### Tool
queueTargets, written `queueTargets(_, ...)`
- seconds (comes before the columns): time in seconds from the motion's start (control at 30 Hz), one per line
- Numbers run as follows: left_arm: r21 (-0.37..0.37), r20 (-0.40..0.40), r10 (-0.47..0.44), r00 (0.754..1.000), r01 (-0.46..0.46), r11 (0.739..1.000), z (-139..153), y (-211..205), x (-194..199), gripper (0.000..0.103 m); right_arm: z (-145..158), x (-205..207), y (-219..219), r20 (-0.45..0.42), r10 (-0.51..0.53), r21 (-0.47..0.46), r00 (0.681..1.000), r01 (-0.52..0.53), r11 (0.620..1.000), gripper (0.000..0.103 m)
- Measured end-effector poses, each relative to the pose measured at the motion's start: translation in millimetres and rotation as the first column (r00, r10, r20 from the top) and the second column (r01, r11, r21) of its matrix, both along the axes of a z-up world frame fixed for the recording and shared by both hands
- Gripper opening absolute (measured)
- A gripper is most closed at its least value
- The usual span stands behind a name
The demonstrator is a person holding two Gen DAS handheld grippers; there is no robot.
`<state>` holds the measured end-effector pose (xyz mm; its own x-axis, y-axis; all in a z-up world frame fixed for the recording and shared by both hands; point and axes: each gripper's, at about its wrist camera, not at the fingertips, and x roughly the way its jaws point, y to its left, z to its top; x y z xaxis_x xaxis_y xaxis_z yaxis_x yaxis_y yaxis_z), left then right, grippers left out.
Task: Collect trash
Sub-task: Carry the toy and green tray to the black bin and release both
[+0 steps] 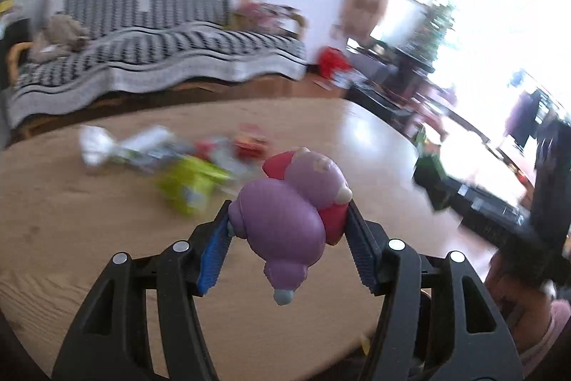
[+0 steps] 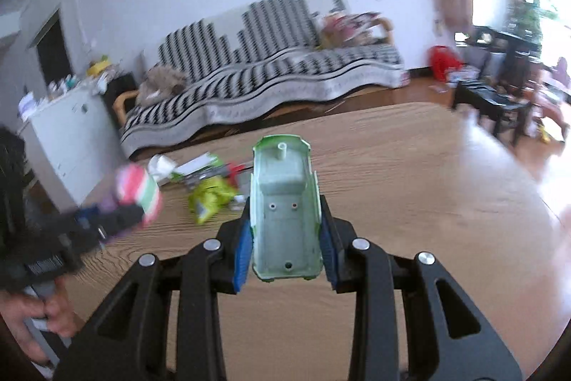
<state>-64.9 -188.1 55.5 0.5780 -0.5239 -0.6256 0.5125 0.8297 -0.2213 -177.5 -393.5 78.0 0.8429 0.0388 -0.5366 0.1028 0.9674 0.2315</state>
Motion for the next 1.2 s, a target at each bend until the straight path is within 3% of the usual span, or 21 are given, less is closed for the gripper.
queueTargets(0.1, -0.016, -0.057, -0.102, 0.993, 0.101, 0.995, -5.4, -45.4, -30.2, 0.059, 6.1, -53.3, -45.7, -0.012, -0.078, 0.012, 0.997, 0.078, 0.997, 0.033)
queueTargets(0.2, -0.025, -0.165, -0.206, 0.965, 0.204, 0.979, -24.9, -97.9, -62.4, 0.06, -14.0, -96.3, -82.8, -0.094, -0.133, 0.04, 0.987, 0.137, 0.99, 0.033)
queueTargets(0.3, 0.004, -0.246, -0.289, 0.925, 0.3, 0.954, -54.9, -141.8, -89.7, 0.06, -64.0, -125.2, -109.1, -0.226, -0.152, 0.154, 0.962, 0.19, 0.97, 0.033)
queueTargets(0.4, 0.045, -0.378, -0.344, 0.86, 0.388, 0.921, -104.5, -183.2, -113.3, 0.06, -117.0, -152.9, -126.7, -0.312, -0.183, 0.258, 0.932, 0.269, 0.928, 0.033)
queueTargets(0.47, 0.082, -0.401, -0.356, 0.844, 0.42, 0.904, -127.4, -197.1, -126.7, 0.06, -144.0, -166.9, -136.6, -0.356, -0.203, 0.297, 0.912, 0.317, 0.901, 0.033)
queueTargets(0.53, 0.191, -0.405, -0.359, 0.841, 0.461, 0.867, -154.7, -211.3, -143.1, 0.06, -162.8, -174.0, -140.9, -0.393, -0.206, 0.316, 0.896, 0.343, 0.885, 0.033)
queueTargets(0.57, 0.211, -0.421, -0.359, 0.833, 0.475, 0.855, -161.6, -215.8, -145.7, 0.06, -171.6, -177.6, -143.7, -0.41, -0.207, 0.323, 0.888, 0.354, 0.878, 0.033)
queueTargets(0.7, 0.193, -0.399, -0.373, 0.838, 0.475, 0.859, -159.4, -219.0, -143.8, 0.06, -182.9, -183.6, -147.0, -0.422, -0.213, 0.328, 0.881, 0.367, 0.87, 0.033)
queueTargets(0.9, 0.229, -0.42, -0.375, 0.826, 0.496, 0.837, -166.1, -220.1, -144.2, 0.06, -184.1, -184.6, -151.5, -0.424, -0.208, 0.335, 0.881, 0.367, 0.868, 0.033)
queueTargets(1.0, 0.237, -0.42, -0.38, 0.824, 0.504, 0.831, -168.7, -235.2, -165.4, 0.06, -184.7, -184.7, -154.3, -0.425, -0.205, 0.338, 0.881, 0.365, 0.867, 0.033)
queueTargets(1.2, 0.224, -0.434, -0.375, 0.82, 0.501, 0.836, -171.7, -236.3, -162.0, 0.06, -182.2, -182.7, -161.6, -0.424, -0.213, 0.362, 0.88, 0.38, 0.851, 0.033)
